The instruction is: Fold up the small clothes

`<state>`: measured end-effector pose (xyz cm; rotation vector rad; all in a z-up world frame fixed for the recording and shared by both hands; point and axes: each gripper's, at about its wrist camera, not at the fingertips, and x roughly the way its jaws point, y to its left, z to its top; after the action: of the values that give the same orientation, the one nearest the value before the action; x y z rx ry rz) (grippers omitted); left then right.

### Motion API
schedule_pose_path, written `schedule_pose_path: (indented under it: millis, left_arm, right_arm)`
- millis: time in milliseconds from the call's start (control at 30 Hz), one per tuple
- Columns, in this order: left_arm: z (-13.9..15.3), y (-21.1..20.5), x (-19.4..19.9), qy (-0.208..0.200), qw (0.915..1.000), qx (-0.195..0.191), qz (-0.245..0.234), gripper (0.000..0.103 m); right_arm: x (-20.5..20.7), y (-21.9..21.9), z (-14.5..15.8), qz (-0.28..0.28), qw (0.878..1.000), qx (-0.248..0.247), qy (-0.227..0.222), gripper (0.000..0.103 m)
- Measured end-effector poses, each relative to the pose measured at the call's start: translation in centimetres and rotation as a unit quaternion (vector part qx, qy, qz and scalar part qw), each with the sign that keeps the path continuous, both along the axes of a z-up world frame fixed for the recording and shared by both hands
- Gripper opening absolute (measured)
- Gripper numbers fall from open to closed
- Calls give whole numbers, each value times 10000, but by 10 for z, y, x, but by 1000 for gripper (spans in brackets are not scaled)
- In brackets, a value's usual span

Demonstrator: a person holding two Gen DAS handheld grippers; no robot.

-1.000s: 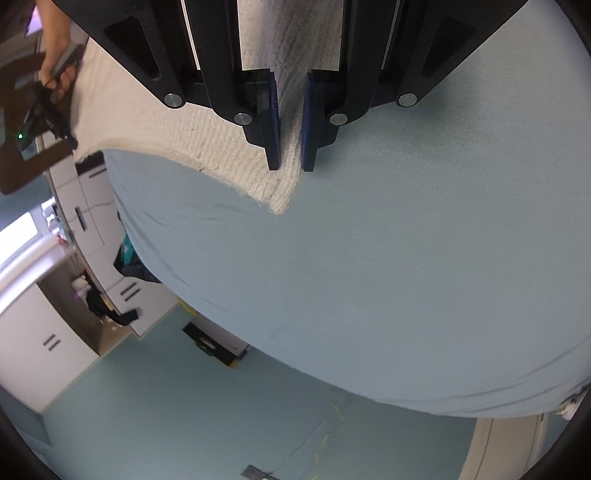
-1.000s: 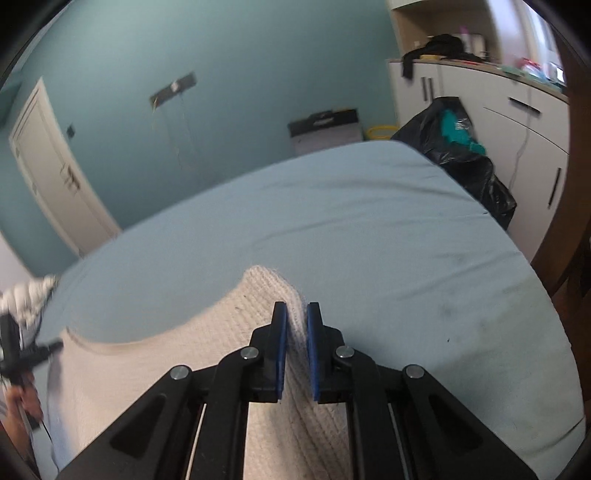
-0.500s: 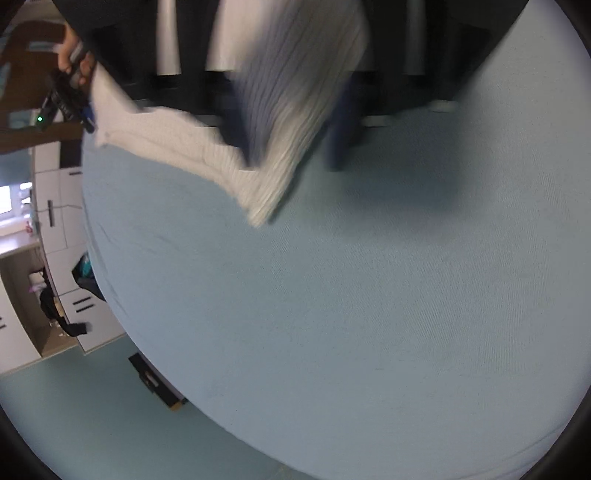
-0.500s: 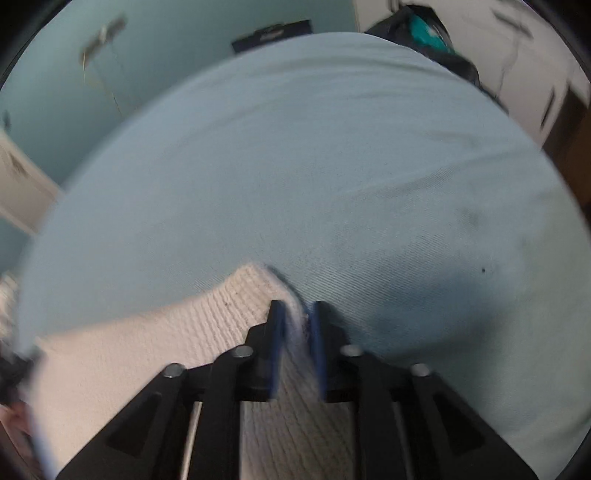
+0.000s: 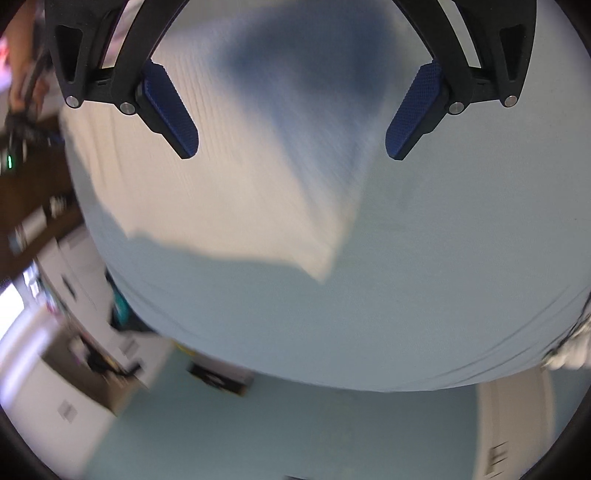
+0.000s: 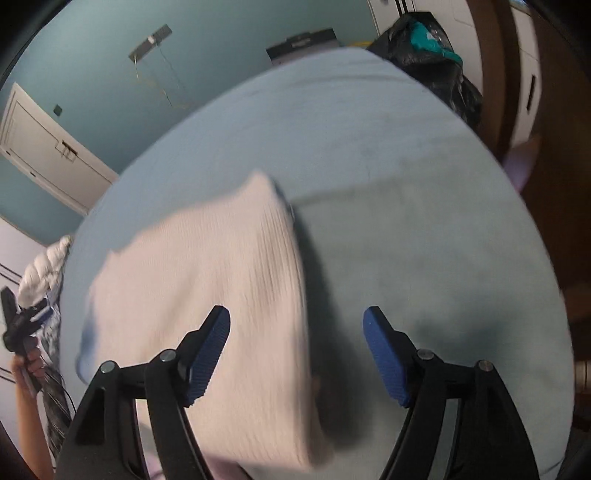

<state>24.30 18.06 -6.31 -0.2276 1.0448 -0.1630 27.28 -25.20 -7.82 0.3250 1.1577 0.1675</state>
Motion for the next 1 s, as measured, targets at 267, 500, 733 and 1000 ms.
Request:
schedule_pose_path:
  millis: [267, 500, 733, 1000]
  left_arm:
    - [-105, -38, -5, 1266, 9839, 1250, 148, 103]
    - [-106, -10, -18, 1055, 9885, 1071, 162, 103]
    - [-105, -2, -35, 861, 9918, 936, 146, 103]
    - [-108, -1, -50, 636, 9934, 943, 151, 103]
  right_arm:
    - [-41, 21, -33, 128, 9947, 960, 357, 20]
    - [-58, 12, -3, -451, 9977, -404, -315, 5]
    - [-68, 36, -35, -201, 9925, -1185, -204, 18]
    - [-83, 99, 80, -709, 9725, -2083, -759, 65]
